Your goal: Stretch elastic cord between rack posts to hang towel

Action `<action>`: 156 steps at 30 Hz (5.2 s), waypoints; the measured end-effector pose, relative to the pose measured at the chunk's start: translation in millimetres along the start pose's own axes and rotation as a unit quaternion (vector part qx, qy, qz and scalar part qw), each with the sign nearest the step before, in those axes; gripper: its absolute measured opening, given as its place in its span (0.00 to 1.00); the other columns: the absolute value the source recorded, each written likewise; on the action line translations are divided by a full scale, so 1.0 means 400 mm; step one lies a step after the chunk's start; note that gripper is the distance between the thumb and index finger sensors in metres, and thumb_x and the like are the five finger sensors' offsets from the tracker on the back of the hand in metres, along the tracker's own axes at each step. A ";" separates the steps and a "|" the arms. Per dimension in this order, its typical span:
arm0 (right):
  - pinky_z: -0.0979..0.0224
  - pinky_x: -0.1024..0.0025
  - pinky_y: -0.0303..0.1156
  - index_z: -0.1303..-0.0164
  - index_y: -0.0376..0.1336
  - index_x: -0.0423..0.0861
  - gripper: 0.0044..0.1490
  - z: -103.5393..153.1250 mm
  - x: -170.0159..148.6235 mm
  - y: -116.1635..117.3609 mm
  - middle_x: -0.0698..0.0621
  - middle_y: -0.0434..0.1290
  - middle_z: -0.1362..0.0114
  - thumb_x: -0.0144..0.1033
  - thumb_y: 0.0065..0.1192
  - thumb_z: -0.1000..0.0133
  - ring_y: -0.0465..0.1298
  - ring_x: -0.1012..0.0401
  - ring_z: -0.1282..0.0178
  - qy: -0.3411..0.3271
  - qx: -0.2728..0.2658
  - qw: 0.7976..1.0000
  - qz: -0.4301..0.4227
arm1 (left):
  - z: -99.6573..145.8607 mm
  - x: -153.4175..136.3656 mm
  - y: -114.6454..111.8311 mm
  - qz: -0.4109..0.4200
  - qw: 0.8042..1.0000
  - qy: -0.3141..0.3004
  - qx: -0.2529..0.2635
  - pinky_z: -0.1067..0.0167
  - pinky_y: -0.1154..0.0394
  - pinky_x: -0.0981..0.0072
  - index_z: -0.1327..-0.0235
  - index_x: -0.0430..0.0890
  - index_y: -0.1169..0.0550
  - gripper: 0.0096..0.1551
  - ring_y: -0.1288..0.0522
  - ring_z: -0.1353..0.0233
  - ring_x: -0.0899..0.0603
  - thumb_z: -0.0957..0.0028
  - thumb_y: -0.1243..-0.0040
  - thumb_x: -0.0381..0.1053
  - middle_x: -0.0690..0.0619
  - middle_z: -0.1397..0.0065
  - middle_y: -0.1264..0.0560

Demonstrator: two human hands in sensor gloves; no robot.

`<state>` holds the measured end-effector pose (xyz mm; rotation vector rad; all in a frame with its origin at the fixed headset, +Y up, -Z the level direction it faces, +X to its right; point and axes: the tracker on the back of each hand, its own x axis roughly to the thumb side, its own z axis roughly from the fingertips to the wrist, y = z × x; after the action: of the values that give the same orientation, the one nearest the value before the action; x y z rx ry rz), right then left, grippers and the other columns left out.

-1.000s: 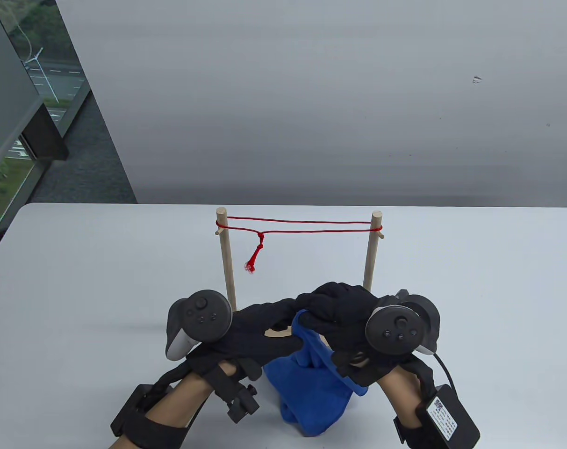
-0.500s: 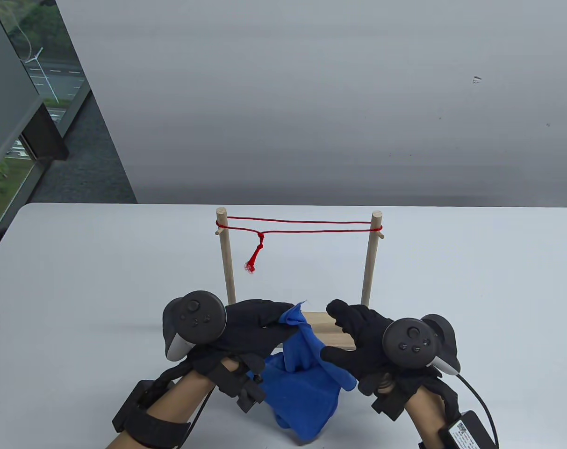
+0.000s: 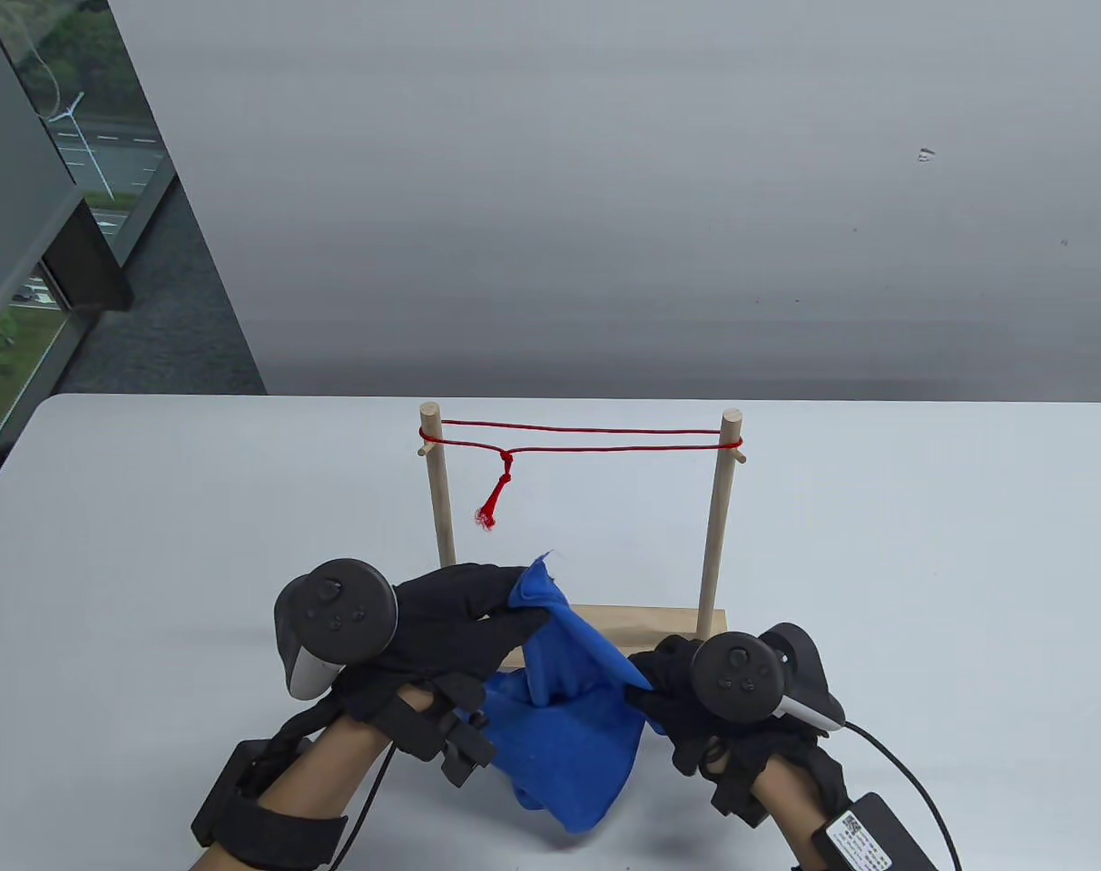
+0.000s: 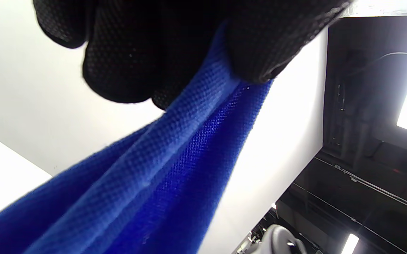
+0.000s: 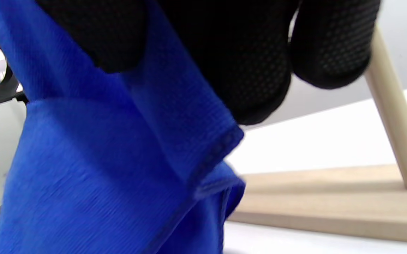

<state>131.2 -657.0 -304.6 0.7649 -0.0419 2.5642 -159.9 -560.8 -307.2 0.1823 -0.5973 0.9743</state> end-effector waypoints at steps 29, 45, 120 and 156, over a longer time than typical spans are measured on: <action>0.72 0.67 0.81 0.46 0.71 0.49 0.26 0.008 0.169 -0.427 0.58 0.82 0.73 0.50 0.61 0.50 0.81 0.67 0.85 -0.046 -0.218 0.949 0.224 | 0.008 0.101 0.198 -0.212 0.974 -0.035 0.074 0.47 0.21 0.44 0.55 0.45 0.11 0.21 0.12 0.62 0.42 0.56 0.26 0.56 0.52 0.62 0.09; 0.72 0.67 0.81 0.46 0.71 0.47 0.27 -0.055 0.203 -0.530 0.59 0.81 0.75 0.48 0.63 0.50 0.80 0.68 0.86 -0.090 -0.243 0.937 0.233 | -0.037 0.195 0.280 -0.267 0.951 -0.070 0.137 0.48 0.20 0.45 0.57 0.44 0.11 0.21 0.11 0.64 0.43 0.56 0.25 0.56 0.54 0.65 0.08; 0.53 0.54 0.79 0.42 0.70 0.45 0.27 -0.347 -0.164 -0.426 0.52 0.81 0.61 0.43 0.65 0.50 0.83 0.58 0.69 -0.050 -0.067 0.996 0.016 | -0.295 -0.247 0.272 -0.100 0.987 0.126 0.001 0.47 0.20 0.44 0.62 0.44 0.09 0.21 0.11 0.64 0.43 0.58 0.23 0.57 0.55 0.69 0.08; 0.58 0.57 0.80 0.48 0.72 0.41 0.27 -0.242 -0.356 -0.097 0.52 0.82 0.65 0.43 0.67 0.52 0.83 0.60 0.75 0.063 -0.001 0.996 -0.059 | -0.132 -0.522 0.079 -0.005 0.966 0.255 -0.049 0.49 0.20 0.44 0.65 0.42 0.09 0.21 0.11 0.67 0.43 0.59 0.23 0.57 0.55 0.72 0.09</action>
<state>203.8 -667.3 -465.3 0.5845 0.0404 2.4939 -251.9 -672.6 -469.6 -0.1529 -0.1687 0.9321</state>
